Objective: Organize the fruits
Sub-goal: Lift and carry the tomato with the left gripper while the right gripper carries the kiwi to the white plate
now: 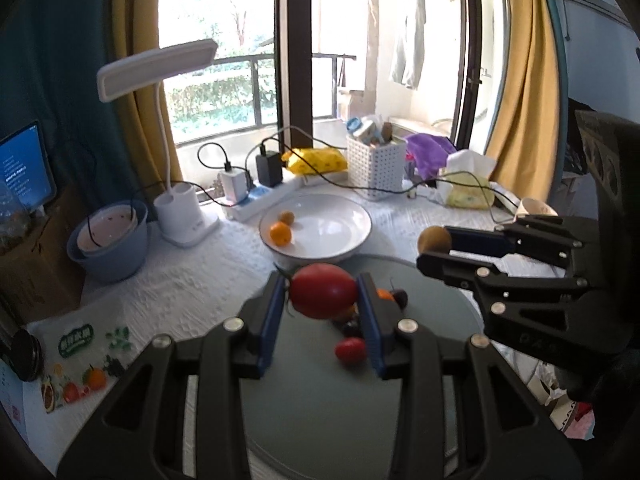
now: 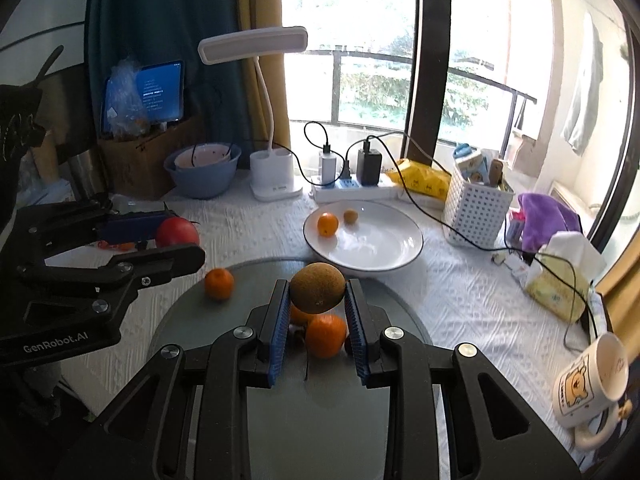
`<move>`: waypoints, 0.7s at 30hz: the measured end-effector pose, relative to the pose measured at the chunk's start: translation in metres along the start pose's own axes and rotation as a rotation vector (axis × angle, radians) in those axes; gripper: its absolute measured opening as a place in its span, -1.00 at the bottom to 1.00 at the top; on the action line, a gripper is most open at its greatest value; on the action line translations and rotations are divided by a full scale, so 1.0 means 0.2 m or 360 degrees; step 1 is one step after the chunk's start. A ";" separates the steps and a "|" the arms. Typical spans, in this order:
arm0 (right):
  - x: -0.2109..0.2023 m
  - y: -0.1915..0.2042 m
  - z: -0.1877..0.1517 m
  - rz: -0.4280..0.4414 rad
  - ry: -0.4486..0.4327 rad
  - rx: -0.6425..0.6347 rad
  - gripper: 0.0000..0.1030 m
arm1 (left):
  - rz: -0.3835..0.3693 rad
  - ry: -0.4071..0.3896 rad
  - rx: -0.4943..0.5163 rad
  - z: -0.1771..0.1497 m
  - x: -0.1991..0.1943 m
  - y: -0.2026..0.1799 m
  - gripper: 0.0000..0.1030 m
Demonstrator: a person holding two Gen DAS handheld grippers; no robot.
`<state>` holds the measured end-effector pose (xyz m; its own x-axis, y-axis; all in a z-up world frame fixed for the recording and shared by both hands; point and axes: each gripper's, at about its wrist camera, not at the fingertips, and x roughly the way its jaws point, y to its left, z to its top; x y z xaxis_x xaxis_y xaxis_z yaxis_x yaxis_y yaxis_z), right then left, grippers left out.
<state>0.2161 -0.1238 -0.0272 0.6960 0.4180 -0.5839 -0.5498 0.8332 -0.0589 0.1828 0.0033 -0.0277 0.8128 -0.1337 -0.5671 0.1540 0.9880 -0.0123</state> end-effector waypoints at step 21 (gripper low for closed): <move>0.16 -0.07 0.23 -0.0021 -0.0040 -0.0003 -0.42 | 0.0002 -0.0075 0.0012 0.23 0.11 0.16 -0.27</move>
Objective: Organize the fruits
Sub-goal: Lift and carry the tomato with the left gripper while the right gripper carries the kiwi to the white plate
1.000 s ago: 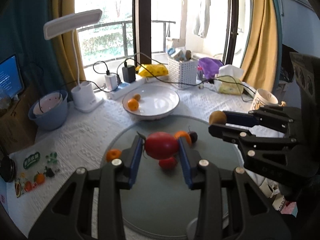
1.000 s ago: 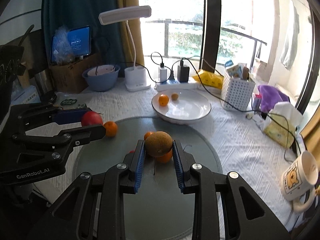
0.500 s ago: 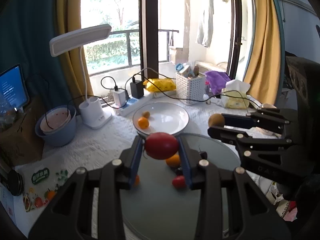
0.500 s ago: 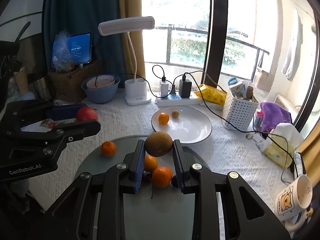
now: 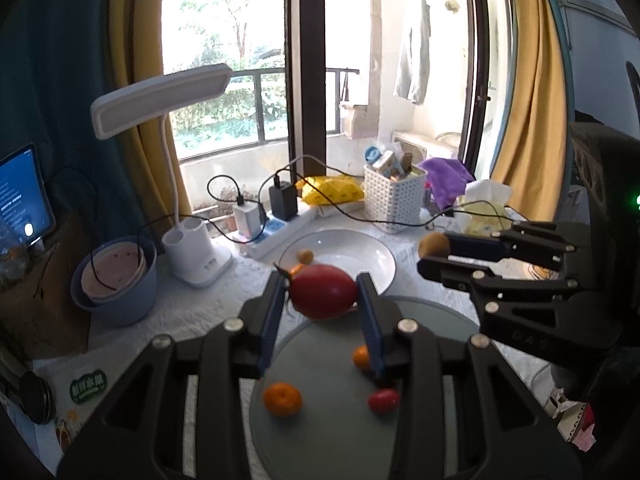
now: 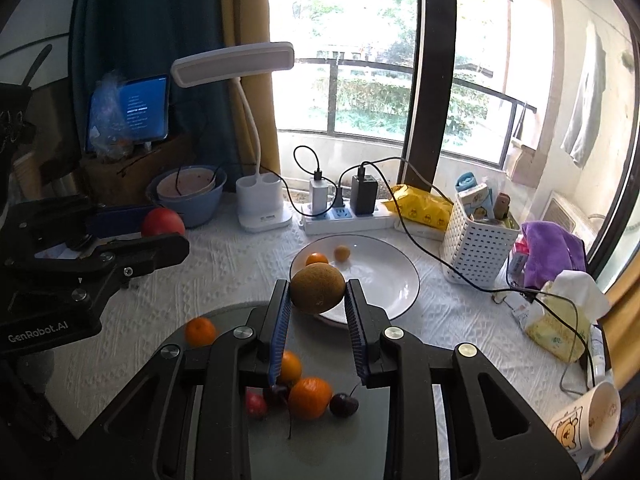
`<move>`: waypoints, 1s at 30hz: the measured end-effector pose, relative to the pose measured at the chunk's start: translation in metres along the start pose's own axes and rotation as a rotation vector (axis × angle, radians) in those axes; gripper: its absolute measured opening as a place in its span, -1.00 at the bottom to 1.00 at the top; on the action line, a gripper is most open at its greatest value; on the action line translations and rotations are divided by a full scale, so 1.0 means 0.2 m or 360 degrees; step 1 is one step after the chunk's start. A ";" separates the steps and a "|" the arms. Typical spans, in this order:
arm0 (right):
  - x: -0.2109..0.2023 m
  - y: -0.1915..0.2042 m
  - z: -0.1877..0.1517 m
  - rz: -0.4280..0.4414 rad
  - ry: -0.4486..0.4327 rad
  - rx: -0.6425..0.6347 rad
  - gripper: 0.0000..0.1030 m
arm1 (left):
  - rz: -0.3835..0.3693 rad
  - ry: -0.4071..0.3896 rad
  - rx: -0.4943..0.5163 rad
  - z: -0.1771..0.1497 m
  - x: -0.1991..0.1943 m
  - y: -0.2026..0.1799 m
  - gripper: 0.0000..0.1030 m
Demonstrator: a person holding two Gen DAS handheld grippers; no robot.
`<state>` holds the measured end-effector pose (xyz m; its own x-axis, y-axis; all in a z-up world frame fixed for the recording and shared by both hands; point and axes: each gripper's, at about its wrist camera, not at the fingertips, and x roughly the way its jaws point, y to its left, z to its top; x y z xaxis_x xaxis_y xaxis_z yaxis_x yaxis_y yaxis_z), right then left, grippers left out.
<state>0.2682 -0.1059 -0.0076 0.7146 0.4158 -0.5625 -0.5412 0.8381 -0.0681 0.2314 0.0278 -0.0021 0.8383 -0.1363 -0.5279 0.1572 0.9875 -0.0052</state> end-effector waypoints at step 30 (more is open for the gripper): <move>0.41 -0.19 0.27 0.0012 -0.0005 0.0009 -0.43 | -0.0063 -0.0014 0.0061 0.25 0.43 0.09 -0.27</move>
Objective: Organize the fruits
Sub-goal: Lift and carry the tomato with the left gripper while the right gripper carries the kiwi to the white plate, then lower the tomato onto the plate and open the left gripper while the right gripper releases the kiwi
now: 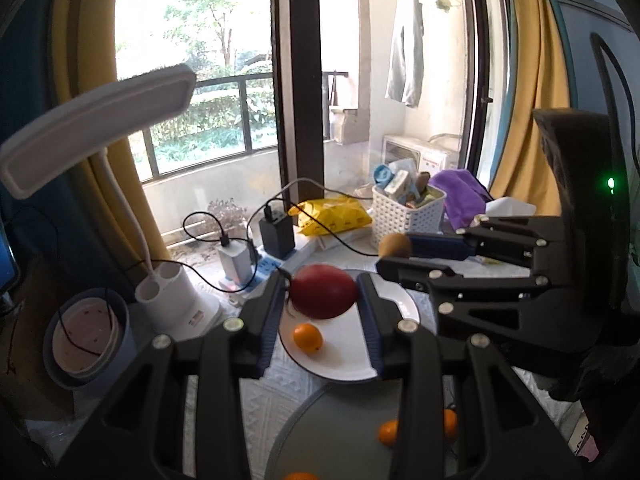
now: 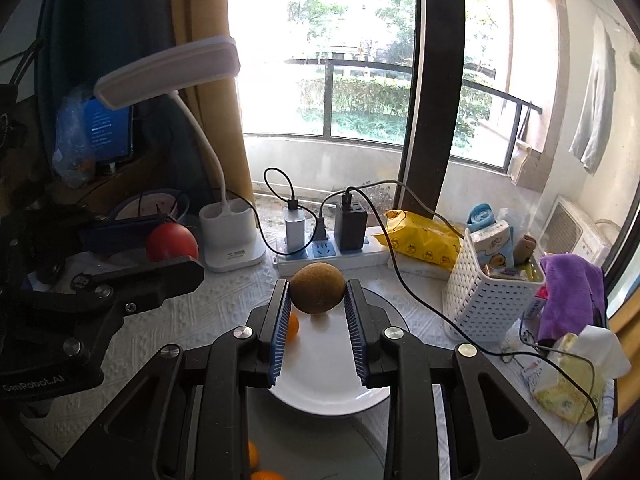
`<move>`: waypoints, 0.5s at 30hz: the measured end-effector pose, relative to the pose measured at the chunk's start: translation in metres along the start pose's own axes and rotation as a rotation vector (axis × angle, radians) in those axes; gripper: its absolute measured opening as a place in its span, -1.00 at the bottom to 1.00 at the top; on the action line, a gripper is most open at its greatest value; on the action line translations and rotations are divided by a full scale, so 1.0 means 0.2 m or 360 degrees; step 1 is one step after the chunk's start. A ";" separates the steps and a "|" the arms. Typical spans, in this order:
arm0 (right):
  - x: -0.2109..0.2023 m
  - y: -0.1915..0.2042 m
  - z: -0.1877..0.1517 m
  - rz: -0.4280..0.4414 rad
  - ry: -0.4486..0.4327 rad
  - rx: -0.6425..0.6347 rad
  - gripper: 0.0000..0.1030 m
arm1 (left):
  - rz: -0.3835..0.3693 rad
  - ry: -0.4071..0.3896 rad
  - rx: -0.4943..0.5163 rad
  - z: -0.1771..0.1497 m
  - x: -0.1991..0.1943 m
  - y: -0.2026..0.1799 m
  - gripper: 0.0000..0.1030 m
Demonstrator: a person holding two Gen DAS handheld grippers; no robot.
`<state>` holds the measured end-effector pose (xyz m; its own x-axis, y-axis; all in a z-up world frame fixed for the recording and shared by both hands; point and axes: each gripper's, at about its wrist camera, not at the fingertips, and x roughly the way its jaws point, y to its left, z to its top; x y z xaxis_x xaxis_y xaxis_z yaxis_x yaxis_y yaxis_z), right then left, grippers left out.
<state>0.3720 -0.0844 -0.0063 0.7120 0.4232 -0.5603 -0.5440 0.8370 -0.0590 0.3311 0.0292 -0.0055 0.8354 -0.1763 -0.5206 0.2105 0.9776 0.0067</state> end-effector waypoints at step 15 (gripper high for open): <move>0.27 -0.10 0.00 -0.0011 0.0096 0.0009 -0.43 | -0.0011 0.0073 -0.0038 -0.03 0.28 0.09 -0.27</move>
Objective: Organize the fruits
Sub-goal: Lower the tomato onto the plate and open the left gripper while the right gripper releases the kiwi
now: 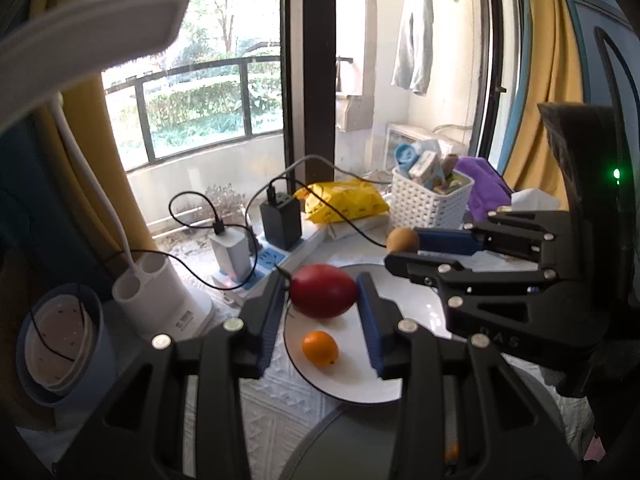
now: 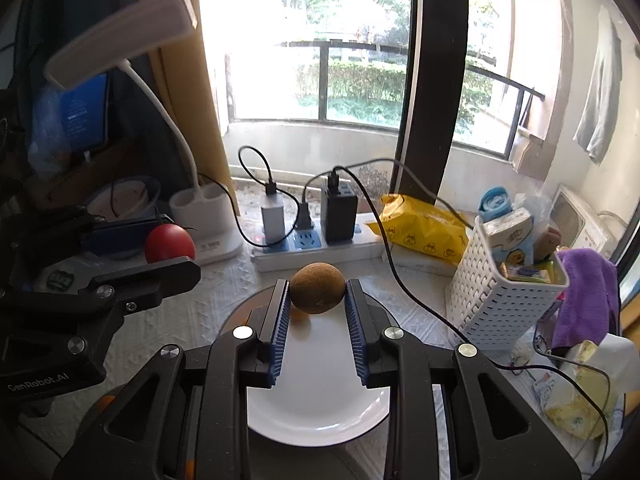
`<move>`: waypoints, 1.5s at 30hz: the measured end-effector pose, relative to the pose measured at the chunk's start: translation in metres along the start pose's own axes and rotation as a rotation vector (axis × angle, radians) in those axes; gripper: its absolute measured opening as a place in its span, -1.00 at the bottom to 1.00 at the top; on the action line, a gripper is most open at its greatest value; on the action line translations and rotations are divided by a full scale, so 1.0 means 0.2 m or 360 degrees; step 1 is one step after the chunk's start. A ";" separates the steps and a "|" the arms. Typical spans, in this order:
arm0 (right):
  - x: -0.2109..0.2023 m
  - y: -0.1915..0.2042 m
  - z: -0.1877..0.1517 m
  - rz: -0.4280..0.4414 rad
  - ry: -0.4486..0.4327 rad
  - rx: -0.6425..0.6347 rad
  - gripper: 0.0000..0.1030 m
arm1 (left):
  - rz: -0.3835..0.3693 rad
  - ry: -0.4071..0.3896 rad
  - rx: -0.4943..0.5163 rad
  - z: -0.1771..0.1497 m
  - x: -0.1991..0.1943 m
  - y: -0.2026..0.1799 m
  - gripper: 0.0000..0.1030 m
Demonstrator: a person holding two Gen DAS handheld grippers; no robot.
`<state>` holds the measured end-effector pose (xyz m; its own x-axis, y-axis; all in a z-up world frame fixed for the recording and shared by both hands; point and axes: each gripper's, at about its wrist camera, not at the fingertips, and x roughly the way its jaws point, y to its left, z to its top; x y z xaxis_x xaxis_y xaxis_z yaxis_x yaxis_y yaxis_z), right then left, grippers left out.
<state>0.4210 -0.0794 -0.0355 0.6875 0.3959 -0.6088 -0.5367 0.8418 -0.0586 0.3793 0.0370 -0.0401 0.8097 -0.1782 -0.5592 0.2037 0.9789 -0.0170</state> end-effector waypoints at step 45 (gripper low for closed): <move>0.60 -0.19 -0.24 -0.0018 0.0328 0.0124 -0.37 | -0.0112 0.0414 -0.0148 -0.13 0.62 0.10 -0.23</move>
<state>0.5005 -0.0813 -0.1433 0.5743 0.3098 -0.7577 -0.4848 0.8746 -0.0098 0.4683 0.0365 -0.1311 0.6246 -0.2261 -0.7474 0.1934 0.9721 -0.1325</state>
